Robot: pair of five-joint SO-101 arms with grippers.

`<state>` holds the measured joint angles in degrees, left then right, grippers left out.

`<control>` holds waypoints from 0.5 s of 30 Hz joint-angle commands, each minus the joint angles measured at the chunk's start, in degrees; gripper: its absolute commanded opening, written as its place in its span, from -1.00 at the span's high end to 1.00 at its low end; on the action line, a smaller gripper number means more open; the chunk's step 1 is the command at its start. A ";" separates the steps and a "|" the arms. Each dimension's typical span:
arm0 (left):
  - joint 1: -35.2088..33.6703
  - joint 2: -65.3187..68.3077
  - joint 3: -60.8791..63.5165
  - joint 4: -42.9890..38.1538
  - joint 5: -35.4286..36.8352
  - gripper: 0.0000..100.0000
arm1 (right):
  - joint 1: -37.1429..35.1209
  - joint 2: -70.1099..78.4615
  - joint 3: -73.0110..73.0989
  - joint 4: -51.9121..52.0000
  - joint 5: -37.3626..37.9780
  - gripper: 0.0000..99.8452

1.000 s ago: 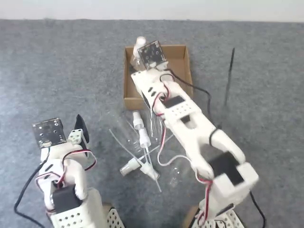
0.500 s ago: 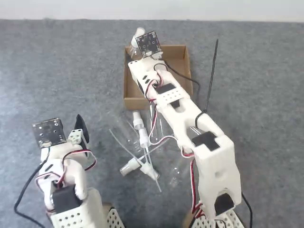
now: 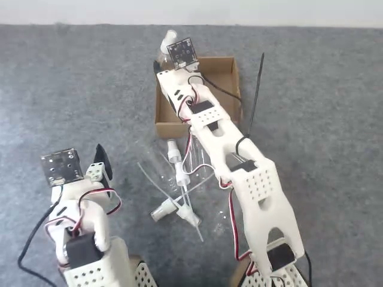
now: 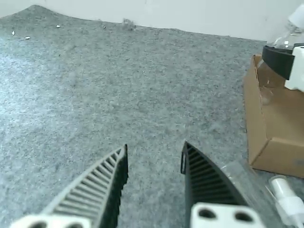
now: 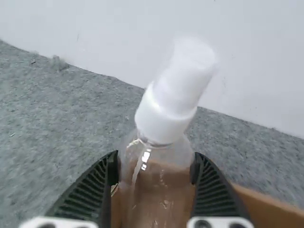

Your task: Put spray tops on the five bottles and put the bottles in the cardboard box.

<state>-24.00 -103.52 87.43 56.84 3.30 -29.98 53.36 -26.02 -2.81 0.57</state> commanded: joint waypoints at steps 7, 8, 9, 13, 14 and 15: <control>-0.09 -0.44 -0.48 0.53 0.53 0.65 | 0.66 5.32 -8.62 -1.01 7.56 0.84; -0.09 -0.44 -0.48 0.53 0.53 0.65 | 0.66 5.32 -8.62 -1.01 7.47 0.84; -0.09 -0.44 -0.48 0.53 0.53 0.65 | 0.66 5.32 -8.62 -1.01 7.38 0.84; -0.09 -0.44 -0.48 0.53 0.53 0.65 | 0.66 5.32 -8.62 -0.48 7.47 0.78; -0.09 -0.44 -0.48 0.53 0.53 0.65 | 0.66 5.32 -8.53 -0.40 7.47 0.72; -0.09 -0.44 -0.48 0.53 0.53 0.65 | 0.66 5.32 -8.35 -0.40 7.38 0.65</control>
<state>-24.00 -103.52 87.43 56.84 3.30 -29.98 58.90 -32.70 -3.25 6.81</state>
